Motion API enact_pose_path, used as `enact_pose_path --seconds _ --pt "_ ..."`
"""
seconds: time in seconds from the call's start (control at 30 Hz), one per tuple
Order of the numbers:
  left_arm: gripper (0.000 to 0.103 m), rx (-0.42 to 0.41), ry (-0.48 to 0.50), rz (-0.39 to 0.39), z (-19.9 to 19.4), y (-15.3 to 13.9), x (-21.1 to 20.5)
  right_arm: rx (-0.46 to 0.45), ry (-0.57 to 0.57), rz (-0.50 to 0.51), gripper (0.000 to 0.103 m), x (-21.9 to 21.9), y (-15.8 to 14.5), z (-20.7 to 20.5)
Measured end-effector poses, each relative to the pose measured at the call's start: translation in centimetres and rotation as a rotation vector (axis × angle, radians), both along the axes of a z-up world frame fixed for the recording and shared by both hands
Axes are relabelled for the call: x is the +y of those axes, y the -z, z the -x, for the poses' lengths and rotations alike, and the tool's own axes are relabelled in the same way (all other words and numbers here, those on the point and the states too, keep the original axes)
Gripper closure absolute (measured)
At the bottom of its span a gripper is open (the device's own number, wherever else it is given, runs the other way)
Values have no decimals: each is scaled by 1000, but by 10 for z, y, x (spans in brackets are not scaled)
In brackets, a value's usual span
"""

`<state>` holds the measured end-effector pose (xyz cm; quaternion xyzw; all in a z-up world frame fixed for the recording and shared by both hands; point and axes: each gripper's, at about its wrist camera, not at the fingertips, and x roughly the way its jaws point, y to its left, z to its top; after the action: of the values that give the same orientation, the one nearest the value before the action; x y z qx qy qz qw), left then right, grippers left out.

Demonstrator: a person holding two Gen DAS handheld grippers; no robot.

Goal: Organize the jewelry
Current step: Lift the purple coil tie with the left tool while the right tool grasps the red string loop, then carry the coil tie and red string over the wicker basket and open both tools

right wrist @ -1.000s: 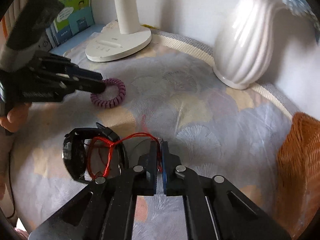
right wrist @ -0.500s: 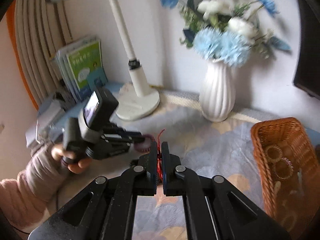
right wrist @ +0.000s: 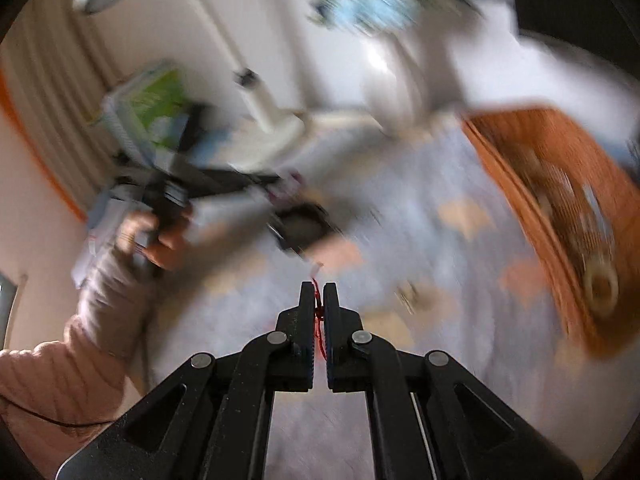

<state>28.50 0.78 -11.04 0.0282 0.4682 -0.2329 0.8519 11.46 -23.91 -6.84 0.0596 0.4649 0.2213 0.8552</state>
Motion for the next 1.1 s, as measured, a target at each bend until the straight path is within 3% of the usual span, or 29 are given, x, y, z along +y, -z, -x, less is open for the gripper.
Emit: enact_pose_path --seconds 0.2,0.33,0.43,0.57,0.63,0.77,0.97,1.03,1.07,1.1 --pt "92 -37 37 -10 29 -26 -10 46 124 154 94 -32 39 19" --pt "92 -35 43 -35 50 -33 -14 -1 115 124 89 -34 29 32" --pt "92 -31 44 -20 63 -40 -11 -29 85 119 66 -29 21 42" --pt "92 -36 48 -12 78 -47 -11 -24 30 84 64 -11 18 45" --pt "92 -36 53 -13 84 -49 -11 -1 -9 70 64 2 25 38" --pt "92 -27 67 -24 95 -51 -15 26 -71 146 65 25 51 19" --pt "92 -29 89 -20 108 -59 -14 4 -118 216 66 45 63 11" --pt "92 -26 96 -16 110 -61 -16 -12 -121 257 83 51 64 11" --pt "92 -25 101 -17 111 -62 -17 -15 -128 268 98 54 64 12" --pt "92 -26 104 -23 111 -62 -20 -18 -139 270 98 55 64 14"
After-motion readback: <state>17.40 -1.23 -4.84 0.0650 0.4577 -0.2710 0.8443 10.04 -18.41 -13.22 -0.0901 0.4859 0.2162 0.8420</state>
